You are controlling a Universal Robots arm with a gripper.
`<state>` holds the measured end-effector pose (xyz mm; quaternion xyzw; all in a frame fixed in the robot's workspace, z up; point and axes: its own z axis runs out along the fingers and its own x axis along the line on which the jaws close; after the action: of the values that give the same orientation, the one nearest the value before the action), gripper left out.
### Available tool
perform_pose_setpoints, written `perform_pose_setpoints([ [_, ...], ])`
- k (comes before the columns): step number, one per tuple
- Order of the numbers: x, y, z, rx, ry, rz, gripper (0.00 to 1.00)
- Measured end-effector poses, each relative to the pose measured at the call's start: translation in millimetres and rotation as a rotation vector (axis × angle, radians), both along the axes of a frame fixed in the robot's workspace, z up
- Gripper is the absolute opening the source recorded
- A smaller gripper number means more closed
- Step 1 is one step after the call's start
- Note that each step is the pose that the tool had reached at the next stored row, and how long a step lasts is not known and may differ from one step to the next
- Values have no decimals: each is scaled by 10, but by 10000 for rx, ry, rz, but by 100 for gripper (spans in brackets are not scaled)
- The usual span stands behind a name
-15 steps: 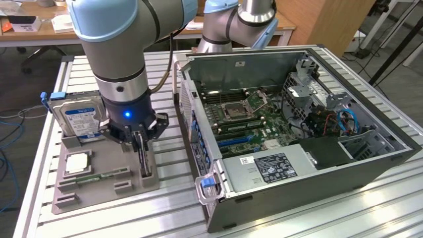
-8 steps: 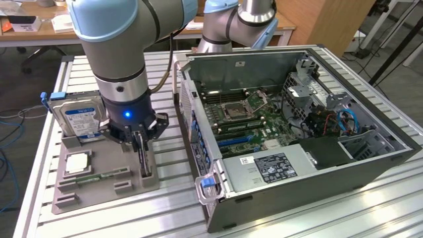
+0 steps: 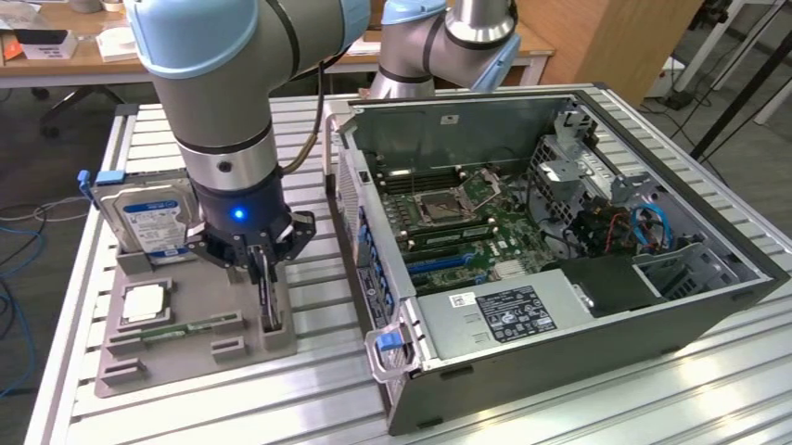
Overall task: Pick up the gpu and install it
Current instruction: 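Pick up the gpu and move the gpu toward the slot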
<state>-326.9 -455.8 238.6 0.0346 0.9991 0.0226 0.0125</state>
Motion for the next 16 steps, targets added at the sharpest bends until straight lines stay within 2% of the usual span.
perform_pose_setpoints([
  [16, 0, 0, 33, 1, 0, 0, 26],
])
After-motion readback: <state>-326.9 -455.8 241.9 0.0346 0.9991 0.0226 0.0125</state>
